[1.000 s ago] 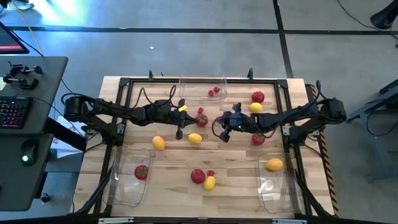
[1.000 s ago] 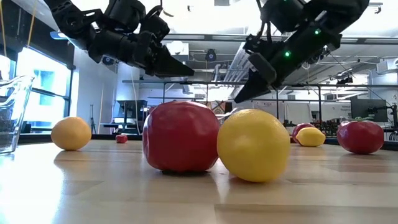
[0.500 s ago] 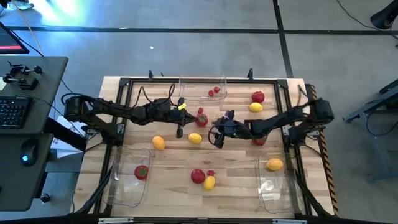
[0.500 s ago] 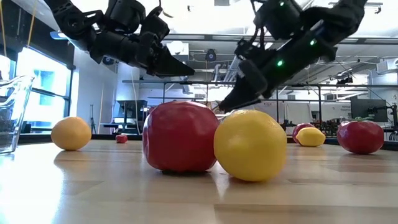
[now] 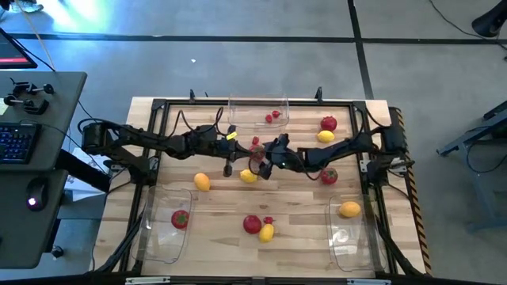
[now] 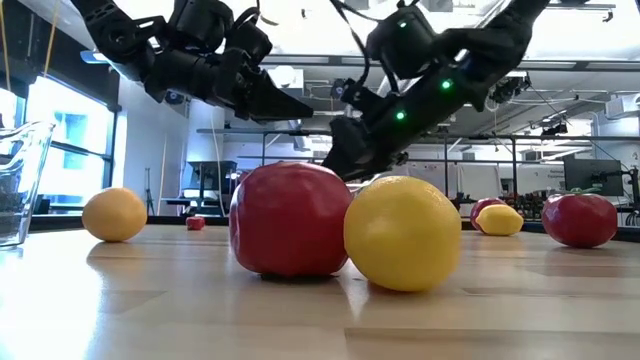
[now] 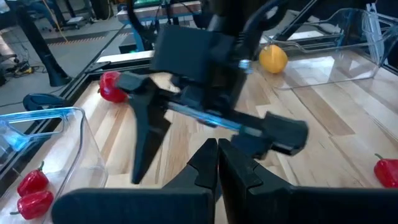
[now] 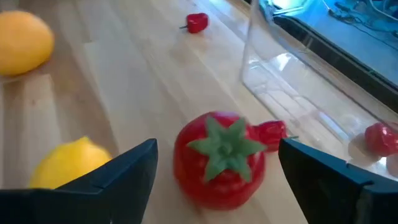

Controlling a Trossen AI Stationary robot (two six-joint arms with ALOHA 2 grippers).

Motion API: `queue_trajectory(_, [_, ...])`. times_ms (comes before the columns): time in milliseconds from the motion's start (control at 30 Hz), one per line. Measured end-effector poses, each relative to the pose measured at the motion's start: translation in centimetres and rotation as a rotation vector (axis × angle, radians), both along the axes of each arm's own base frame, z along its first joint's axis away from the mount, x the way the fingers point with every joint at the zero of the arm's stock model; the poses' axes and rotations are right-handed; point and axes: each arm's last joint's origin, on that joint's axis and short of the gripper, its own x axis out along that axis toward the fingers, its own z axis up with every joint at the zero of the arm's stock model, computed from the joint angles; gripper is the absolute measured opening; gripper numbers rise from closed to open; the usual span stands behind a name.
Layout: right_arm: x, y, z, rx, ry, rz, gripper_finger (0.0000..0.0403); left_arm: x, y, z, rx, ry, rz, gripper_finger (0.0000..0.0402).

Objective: Sort produce into baskets
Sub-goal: Put the red tomato into the bottom left transparent bin

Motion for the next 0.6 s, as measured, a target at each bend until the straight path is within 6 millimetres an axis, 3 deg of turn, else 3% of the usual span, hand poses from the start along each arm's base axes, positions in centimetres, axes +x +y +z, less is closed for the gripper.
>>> queue_trajectory(600, [2.2, -2.6, -2.1, 0.056, 0.068, 0.045, 0.0323, -0.2, 0.0, -0.1, 0.006, 0.025, -0.002, 0.0])
